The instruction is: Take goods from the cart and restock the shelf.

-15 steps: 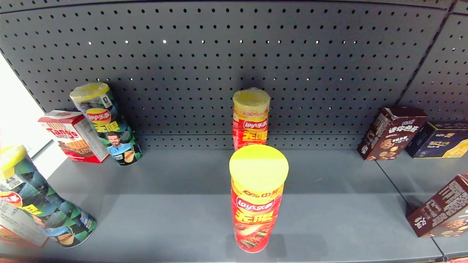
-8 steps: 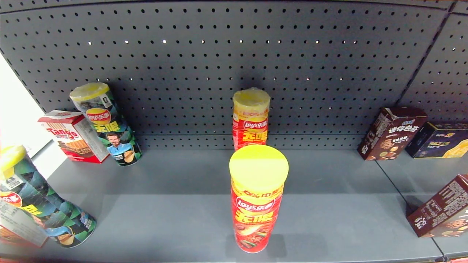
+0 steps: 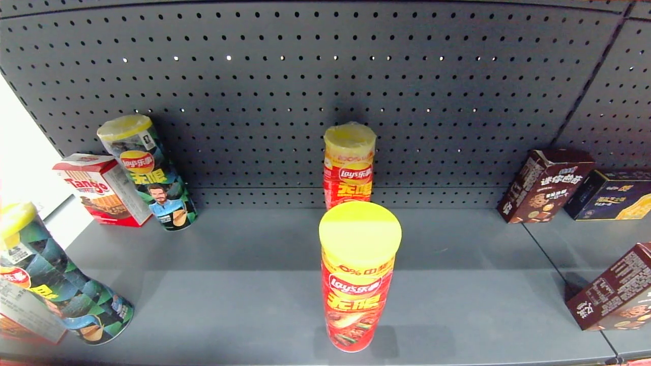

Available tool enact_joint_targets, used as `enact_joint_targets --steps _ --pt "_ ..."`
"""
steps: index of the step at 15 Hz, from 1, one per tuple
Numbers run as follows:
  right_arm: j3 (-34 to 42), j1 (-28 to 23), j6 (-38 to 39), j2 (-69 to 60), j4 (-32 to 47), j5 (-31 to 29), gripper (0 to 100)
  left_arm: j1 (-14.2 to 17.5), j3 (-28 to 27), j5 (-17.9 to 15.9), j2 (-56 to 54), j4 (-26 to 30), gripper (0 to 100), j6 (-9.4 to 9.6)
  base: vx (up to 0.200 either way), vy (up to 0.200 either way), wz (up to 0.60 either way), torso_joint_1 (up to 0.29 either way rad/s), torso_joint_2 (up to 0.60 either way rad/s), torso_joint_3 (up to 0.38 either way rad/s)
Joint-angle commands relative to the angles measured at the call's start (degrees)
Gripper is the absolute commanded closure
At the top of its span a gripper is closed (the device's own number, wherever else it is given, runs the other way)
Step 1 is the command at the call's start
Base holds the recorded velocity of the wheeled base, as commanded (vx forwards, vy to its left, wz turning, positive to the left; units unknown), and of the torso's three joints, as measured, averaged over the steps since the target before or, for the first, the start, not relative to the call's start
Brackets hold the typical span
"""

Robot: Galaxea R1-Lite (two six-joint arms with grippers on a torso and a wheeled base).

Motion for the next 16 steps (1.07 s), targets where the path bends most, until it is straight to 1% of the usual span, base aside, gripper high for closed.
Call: enact_joint_targets --steps 1,5,12,14,16 --pt "0.0 -0.3 0.0 -1.9 0.0 0.0 0 0.0 0.0 -0.1 0.1 0.0 0 0.11 0.000 0.000 0.00 0.000 0.00 0.000" --pt "0.0 -0.3 -0.1 -1.9 0.0 0.2 0 0.0 0.0 0.0 0.1 0.0 0 3.09 0.000 0.000 0.00 0.000 0.00 0.000" --pt "0.0 -0.3 0.5 -1.9 0.0 -0.6 0 0.2 0.0 0.8 0.0 0.0 0 3.27 0.000 0.000 0.00 0.000 0.00 0.000" --pt "0.0 -0.3 0.2 -1.9 0.0 -0.4 0 0.2 0.0 0.5 0.0 0.0 0 2.83 0.000 0.000 0.00 0.000 0.00 0.000" --pt "0.0 -0.3 0.2 -1.9 0.0 -0.4 0 0.2 0.0 -0.8 0.0 0.0 0 3.27 0.000 0.000 0.00 0.000 0.00 0.000"
